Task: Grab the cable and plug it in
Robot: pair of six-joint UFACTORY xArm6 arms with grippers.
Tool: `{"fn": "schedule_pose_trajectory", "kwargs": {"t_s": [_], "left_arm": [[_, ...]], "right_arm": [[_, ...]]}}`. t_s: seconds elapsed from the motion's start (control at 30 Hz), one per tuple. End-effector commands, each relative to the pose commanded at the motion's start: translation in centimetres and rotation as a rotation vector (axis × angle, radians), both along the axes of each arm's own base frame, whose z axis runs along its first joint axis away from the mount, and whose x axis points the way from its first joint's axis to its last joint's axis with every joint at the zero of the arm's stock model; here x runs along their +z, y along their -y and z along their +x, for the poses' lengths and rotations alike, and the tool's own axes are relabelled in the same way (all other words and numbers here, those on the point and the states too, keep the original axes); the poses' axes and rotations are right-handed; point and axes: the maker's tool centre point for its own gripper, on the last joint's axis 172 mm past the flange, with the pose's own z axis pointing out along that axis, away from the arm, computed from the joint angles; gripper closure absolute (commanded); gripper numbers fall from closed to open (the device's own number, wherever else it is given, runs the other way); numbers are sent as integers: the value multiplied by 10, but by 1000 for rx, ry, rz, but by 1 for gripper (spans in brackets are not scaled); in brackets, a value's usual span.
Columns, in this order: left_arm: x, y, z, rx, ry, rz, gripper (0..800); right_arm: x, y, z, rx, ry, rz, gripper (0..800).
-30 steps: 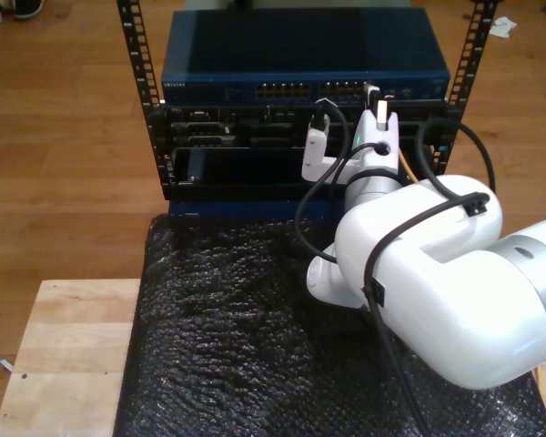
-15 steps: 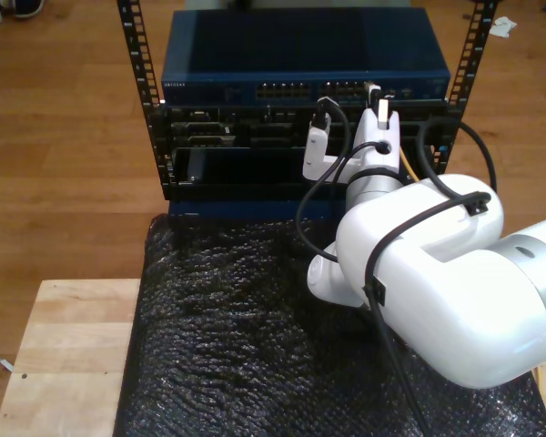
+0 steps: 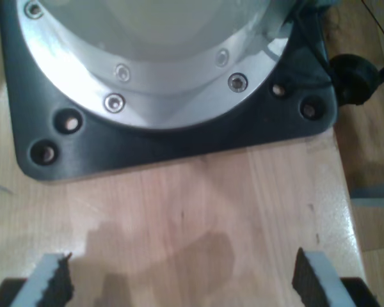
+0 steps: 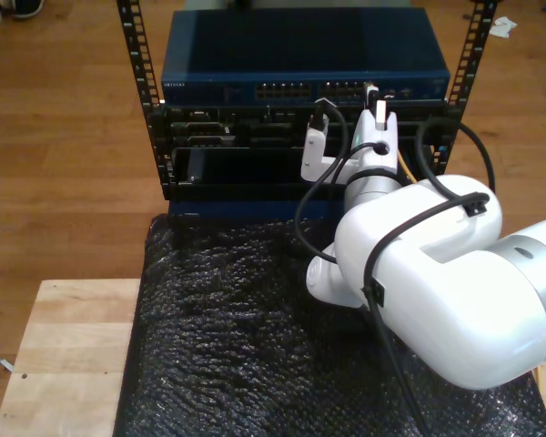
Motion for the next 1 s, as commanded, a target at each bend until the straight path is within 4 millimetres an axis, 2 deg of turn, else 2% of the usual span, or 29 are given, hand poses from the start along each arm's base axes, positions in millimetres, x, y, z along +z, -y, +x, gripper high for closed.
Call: {"fn": "schedule_pose_trajectory", "kwargs": {"t_s": [0.37,0.6,1.0], "left_arm": [[0,0,0,0,0,0,0],[0,0,0,0,0,2,0],[0,0,0,0,0,0,0]], "right_arm": [[1,1,2,-1,1,0,800],[10,-3,5,5,18,11,800],[4,-3,7,6,9,10,800]]}}
